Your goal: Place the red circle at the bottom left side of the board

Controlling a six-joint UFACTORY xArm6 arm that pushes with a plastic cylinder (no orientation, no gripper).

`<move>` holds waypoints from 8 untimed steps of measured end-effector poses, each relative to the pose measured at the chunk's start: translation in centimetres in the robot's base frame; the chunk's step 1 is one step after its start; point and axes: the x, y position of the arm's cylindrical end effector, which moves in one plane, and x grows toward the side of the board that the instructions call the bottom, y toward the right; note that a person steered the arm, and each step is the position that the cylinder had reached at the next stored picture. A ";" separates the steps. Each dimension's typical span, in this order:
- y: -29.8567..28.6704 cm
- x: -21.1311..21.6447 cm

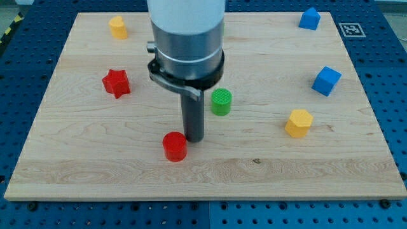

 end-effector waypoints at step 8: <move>-3.8 1.5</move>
